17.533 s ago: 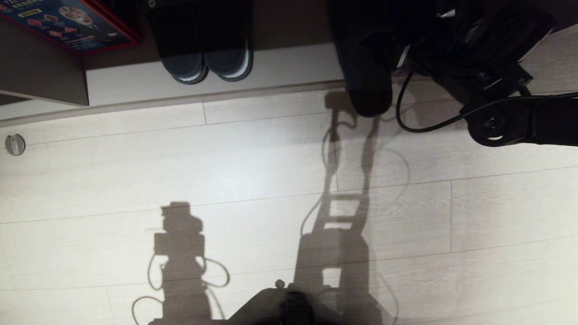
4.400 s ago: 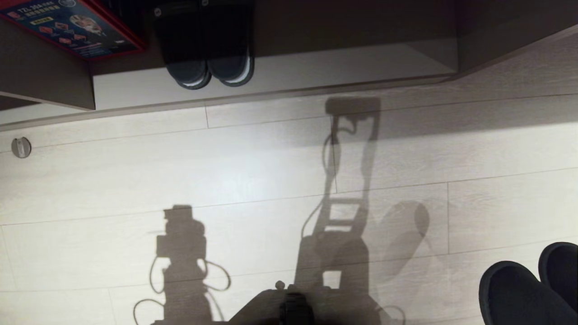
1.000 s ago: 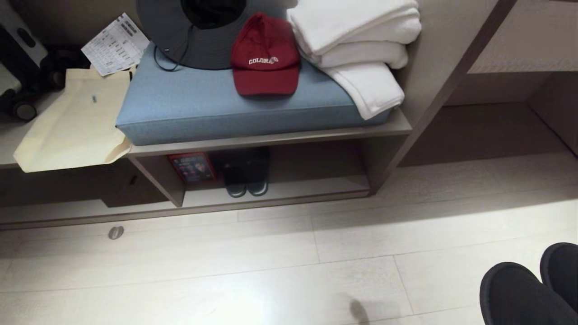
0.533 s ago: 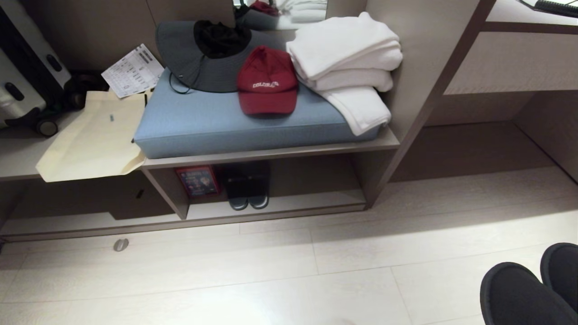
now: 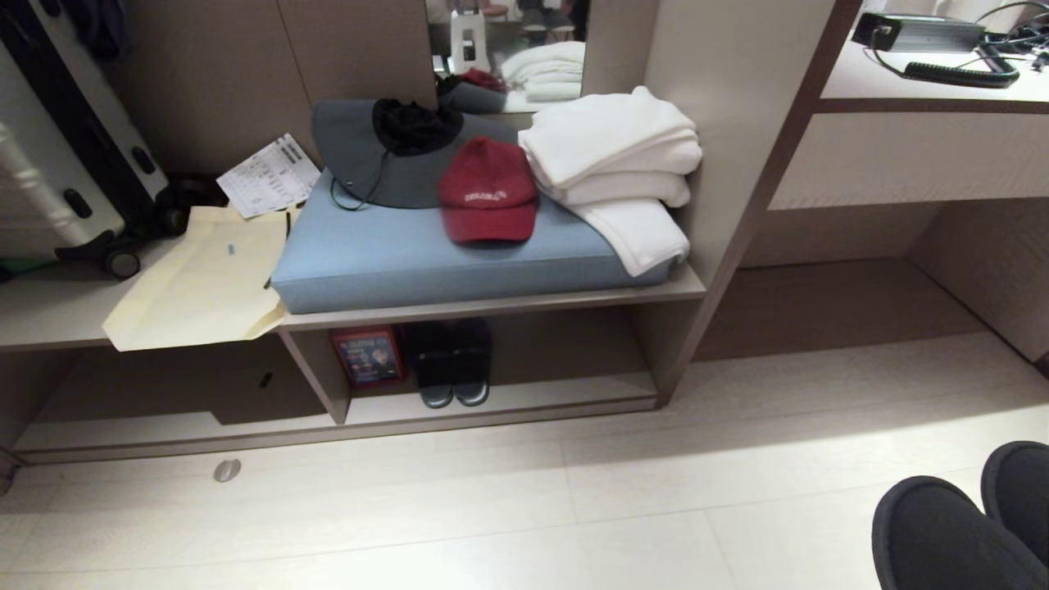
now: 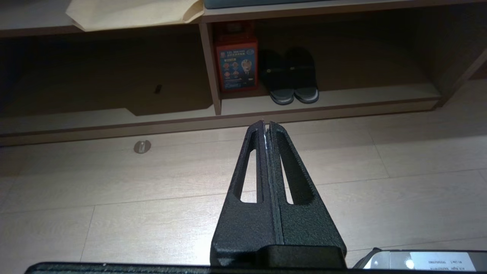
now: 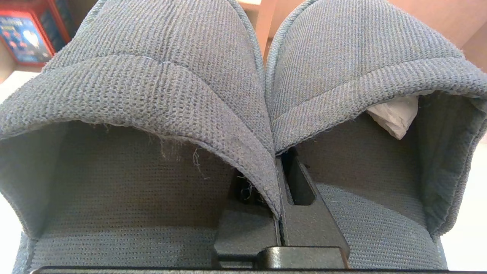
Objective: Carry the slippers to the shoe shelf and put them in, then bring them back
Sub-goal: Place the slippers on the floor
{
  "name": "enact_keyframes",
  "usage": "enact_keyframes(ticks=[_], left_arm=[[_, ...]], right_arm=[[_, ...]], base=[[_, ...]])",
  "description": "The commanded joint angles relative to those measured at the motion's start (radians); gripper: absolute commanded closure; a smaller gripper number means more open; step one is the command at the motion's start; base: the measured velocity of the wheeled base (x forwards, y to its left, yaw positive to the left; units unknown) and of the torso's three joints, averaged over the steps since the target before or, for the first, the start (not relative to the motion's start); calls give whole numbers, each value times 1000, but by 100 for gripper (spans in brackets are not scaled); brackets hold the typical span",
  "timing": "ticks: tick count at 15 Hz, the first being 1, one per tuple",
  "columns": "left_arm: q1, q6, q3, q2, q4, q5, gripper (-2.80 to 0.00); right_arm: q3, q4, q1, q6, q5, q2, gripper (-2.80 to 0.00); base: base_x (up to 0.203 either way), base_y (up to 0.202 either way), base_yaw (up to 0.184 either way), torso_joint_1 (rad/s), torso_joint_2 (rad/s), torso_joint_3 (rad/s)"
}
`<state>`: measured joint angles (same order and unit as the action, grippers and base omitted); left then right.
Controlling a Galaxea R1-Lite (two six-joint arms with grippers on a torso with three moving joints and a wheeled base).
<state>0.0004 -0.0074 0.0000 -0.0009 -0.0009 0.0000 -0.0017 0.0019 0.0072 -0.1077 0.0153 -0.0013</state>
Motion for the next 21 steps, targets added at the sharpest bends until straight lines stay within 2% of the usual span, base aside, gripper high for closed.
enact_keyframes(ticks=[1, 12, 21], left_arm=[[0, -2, 0, 1, -1, 0, 0], [0, 1, 0, -1, -1, 0, 0], [1, 3, 0, -1, -1, 0, 0]], right_arm=[[2, 1, 0, 0, 0, 0, 0], [0, 1, 0, 5, 0, 0, 0], [0, 1, 0, 5, 0, 1, 0]], base=[[0, 0, 0, 2, 2, 218], [0, 0, 0, 2, 2, 194], [0, 0, 0, 1, 1, 13]])
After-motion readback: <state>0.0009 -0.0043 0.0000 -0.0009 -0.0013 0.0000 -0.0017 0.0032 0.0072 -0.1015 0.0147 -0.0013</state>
